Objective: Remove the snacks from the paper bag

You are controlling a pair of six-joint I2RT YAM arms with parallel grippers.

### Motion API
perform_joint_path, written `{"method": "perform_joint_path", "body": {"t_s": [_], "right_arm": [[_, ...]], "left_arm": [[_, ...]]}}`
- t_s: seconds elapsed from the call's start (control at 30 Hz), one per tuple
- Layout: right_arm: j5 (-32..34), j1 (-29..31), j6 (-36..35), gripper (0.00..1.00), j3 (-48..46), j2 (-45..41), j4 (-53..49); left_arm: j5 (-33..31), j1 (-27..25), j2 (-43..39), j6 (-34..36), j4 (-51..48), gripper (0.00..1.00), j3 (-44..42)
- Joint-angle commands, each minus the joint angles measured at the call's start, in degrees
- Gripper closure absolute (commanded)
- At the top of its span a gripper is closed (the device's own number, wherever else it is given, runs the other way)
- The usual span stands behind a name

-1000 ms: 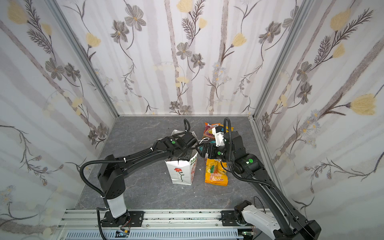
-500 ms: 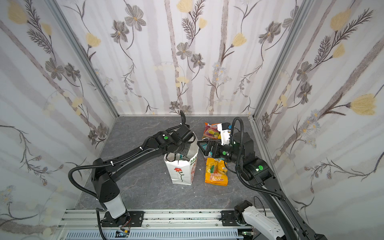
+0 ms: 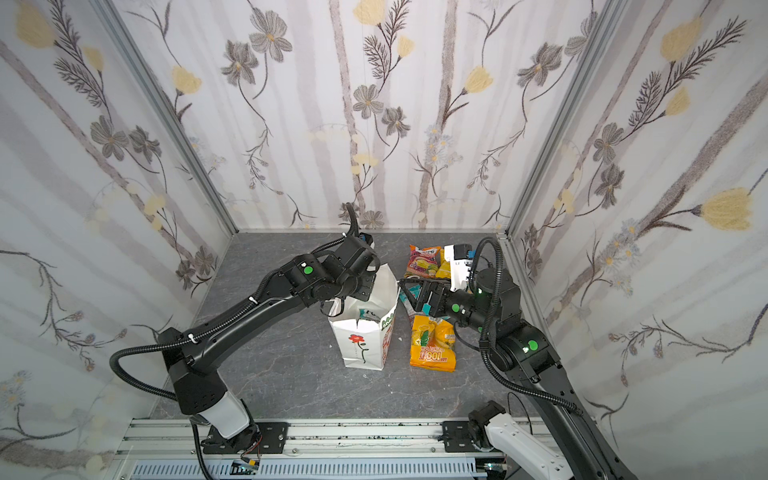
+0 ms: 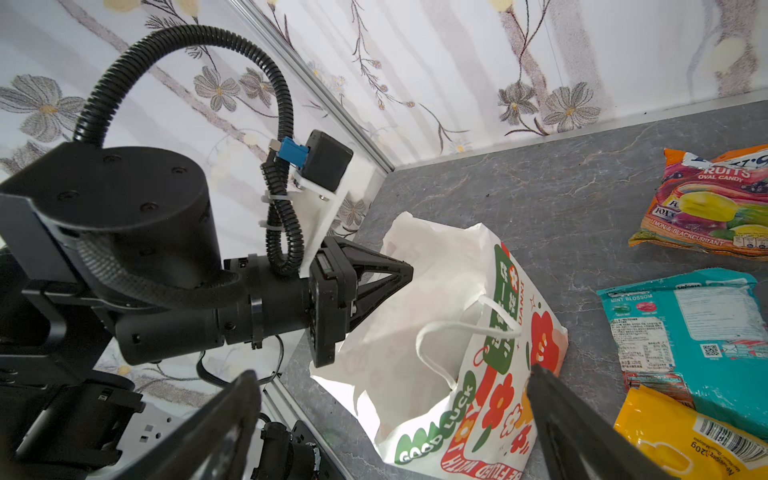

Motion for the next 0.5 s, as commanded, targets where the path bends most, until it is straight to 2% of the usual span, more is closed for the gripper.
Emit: {"method": "perform_joint_path", "body": {"t_s": [0.0, 0.1, 0.33, 0.47], "right_arm": [[0.5, -0.1, 0.7, 0.01, 0.1, 0.1, 3.0], [0.3, -0.1, 0.8, 0.01, -0.2, 0.1, 2.9], [-0.3, -0.1, 1.2, 0.01, -0.5, 0.6, 3.4], [0.0, -0.1, 1.3, 0.01, -0.7, 0.2, 3.0]], "left_arm": [[2.1, -0.4, 0.1, -0.3, 2.2, 0.98, -3.4], [3.1, -0.6, -0.6, -1.6, 6.8, 0.83, -9.2], [-2.2, -0.4, 1.9, 1.9, 20.7, 0.72, -20.3], [-2.3, -0.2, 3.5, 4.0, 26.0, 0.66, -23.4]]}}
